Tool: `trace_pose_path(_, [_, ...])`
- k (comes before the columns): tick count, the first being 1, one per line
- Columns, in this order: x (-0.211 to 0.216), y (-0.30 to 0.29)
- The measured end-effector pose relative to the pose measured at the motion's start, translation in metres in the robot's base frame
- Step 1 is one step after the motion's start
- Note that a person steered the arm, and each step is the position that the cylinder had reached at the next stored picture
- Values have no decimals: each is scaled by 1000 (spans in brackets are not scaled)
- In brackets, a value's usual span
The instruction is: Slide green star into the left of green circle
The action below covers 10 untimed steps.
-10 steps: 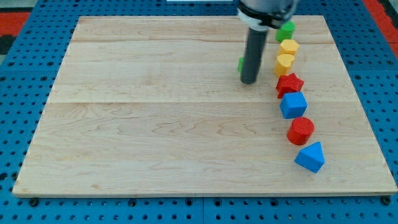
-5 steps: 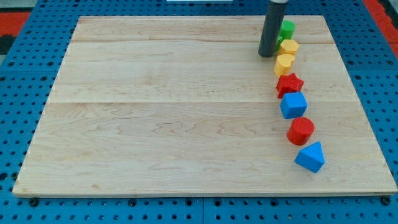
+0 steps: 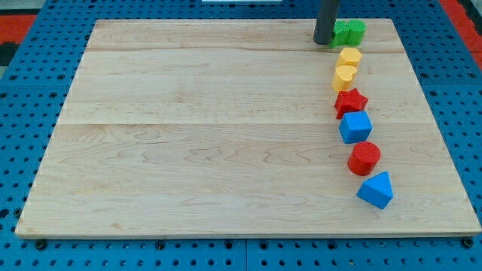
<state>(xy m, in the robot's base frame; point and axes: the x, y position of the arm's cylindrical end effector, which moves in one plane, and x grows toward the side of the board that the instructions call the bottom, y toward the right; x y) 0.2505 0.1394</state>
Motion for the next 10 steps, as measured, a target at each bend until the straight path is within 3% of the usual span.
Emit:
trace_pose_path(1, [-38,-38])
trace_pose_path(2, [-58,-24])
trace_pose_path(5, [-29,41])
trace_pose_path(6, [-23,30])
trace_pose_path(7, [-54,0])
trace_pose_path(10, [-59,21])
